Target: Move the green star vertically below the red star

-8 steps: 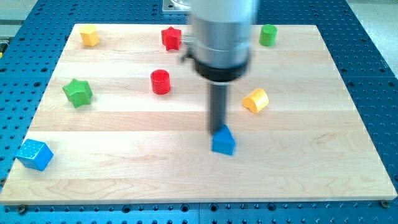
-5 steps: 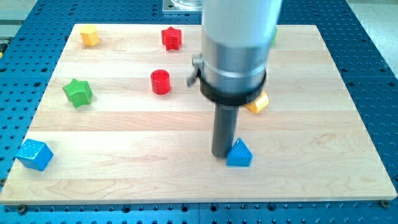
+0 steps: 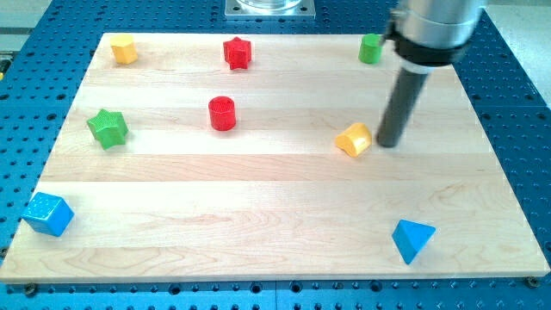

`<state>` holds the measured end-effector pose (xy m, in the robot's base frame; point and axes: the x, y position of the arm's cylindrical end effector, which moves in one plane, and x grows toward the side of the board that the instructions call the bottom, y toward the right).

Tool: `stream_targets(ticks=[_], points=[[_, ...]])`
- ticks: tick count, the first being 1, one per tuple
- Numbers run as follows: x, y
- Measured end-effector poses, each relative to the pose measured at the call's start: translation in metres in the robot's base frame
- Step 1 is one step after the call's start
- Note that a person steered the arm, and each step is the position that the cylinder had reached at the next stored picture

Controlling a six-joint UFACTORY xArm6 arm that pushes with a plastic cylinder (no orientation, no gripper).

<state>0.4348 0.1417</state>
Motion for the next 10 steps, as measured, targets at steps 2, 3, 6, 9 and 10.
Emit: stream_targets(ticks=[2,3,6,9,10], points=[[0.0,-0.007],[0.0,-0.007],[0.025,-0.218],[0.046,-0.362],[0.047,-0.373]])
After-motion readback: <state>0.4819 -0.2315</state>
